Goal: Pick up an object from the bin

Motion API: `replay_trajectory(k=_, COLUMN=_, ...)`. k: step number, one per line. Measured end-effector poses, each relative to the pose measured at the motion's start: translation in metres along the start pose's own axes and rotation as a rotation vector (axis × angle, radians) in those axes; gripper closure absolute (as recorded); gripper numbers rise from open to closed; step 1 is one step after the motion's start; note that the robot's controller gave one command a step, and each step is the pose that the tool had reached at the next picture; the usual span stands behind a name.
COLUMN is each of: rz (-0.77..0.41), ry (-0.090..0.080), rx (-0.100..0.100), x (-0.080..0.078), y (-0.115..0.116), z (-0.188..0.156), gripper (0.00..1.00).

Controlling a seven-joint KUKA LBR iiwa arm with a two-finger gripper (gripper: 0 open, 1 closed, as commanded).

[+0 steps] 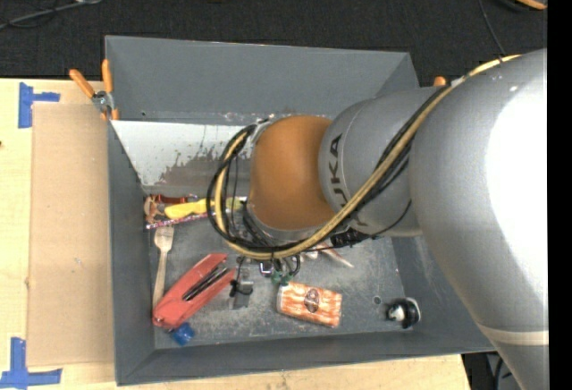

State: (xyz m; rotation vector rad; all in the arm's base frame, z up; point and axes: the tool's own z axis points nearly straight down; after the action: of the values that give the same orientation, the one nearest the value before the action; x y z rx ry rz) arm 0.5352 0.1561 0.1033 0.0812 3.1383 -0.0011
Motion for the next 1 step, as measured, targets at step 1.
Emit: replay_trajectory(k=1, rz=-0.073, ry=0.002, rx=0.0, x=0.0434, y=0.0247, z=0.0056, gripper=0.0)
